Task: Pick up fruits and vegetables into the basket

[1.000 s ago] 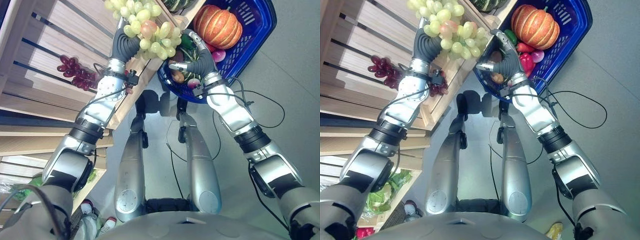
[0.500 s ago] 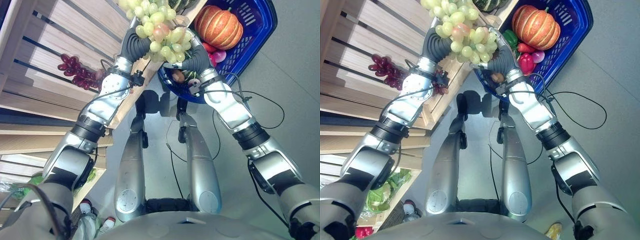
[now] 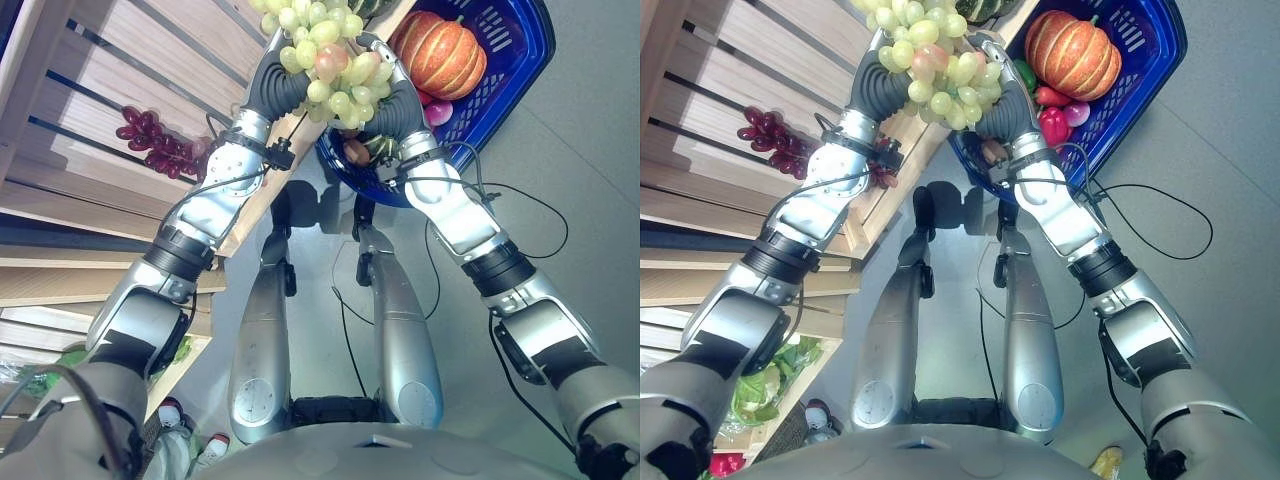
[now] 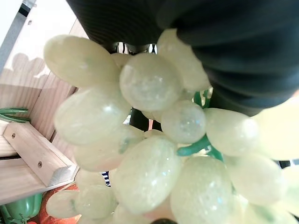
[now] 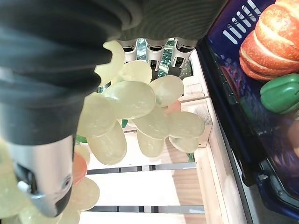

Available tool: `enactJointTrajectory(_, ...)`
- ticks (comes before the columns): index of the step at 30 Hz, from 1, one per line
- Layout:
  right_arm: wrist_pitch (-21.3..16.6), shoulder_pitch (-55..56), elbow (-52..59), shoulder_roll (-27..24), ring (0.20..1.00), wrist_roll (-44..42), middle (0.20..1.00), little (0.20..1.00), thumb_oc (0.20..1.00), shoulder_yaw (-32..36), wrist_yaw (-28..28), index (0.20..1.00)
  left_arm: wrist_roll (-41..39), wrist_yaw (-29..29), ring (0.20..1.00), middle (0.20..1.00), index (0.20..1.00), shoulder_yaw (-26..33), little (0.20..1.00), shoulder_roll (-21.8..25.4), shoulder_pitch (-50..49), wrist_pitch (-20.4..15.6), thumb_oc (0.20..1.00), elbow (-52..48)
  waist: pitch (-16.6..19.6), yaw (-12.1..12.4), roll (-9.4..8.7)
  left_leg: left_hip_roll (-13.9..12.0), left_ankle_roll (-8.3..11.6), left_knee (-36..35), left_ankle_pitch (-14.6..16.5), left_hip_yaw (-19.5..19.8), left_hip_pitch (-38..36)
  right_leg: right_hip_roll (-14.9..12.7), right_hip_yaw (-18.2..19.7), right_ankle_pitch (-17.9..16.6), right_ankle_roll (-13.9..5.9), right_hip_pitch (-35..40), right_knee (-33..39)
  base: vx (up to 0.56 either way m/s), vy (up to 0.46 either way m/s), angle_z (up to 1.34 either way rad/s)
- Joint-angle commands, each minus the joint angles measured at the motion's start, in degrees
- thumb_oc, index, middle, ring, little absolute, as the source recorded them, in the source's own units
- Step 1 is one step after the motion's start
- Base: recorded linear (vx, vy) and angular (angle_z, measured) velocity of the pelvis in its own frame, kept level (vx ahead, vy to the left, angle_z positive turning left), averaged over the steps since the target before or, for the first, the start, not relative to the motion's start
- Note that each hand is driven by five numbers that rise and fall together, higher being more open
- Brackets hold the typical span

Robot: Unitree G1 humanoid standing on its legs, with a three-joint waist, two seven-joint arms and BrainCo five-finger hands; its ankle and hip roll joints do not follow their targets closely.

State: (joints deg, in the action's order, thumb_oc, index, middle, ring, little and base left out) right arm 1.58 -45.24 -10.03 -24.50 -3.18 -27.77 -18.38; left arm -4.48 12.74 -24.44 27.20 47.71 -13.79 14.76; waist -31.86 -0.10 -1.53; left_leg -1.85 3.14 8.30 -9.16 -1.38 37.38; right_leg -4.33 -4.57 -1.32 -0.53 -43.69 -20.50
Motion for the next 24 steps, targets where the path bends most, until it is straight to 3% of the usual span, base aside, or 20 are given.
enactJointTrajectory(1,-4.2,-1.3,5.3,1.1,1.0,0.2,1.0,1.0,1.0,0.2,0.7,1.0,1.6,0.3,0.2,0.2,0.2,-0.2,0.2,-3.0,1.8,-3.6,0.2,-6.5,2.1,-0.8,2.49,3.3,0.45,3.9,6.2,0.6,0.2,0.7,-3.4,0.9,-4.4,5.1,4.0,0.0,0.0,0.0)
enactJointTrajectory(2,-4.2,-1.3,5.4,1.2,1.0,0.2,1.0,1.0,1.0,0.1,1.0,1.0,1.6,0.4,0.2,0.2,0.2,-0.2,0.2,-2.9,1.9,-3.7,0.2,-6.6,2.1,-0.8,2.5,3.4,0.43,4.0,6.2,0.6,0.3,0.8,-3.3,0.9,-4.38,5.0,4.0,0.0,0.0,0.0)
enactJointTrajectory(3,-4.2,-1.1,5.3,1.2,0.912,0.2,0.912,0.912,0.912,0.1,1.2,0.912,1.4,0.4,0.2,0.2,0.2,-0.2,0.2,-2.9,1.7,-3.7,0.2,-6.6,2.1,-0.8,2.48,3.4,0.44,4.1,6.7,0.6,0.0,0.7,-3.3,1.3,-4.41,5.3,3.7,0.0,0.0,0.0)
enactJointTrajectory(4,-4.3,-1.1,5.5,1.1,0.2,0.2,0.2,0.2,0.2,-0.3,1.7,0.2,1.6,0.6,0.2,0.2,0.2,0.0,0.2,-2.9,1.6,-4.0,0.2,-6.7,2.1,-0.7,2.48,3.4,0.43,4.0,6.7,0.6,-0.2,0.7,-3.3,1.4,-4.38,5.4,3.8,0.0,0.0,0.0)
enactJointTrajectory(24,-4.6,-1.9,5.8,1.0,0.2,-0.9,0.2,0.2,0.2,-1.1,1.5,0.2,0.2,2.2,0.2,0.2,0.2,0.4,0.2,-3.1,1.7,-4.3,0.2,-6.6,2.1,-0.5,2.38,3.3,0.5,3.8,6.5,0.8,-0.4,0.7,-3.5,1.4,-4.34,5.7,3.9,0.0,-0.001,0.01)
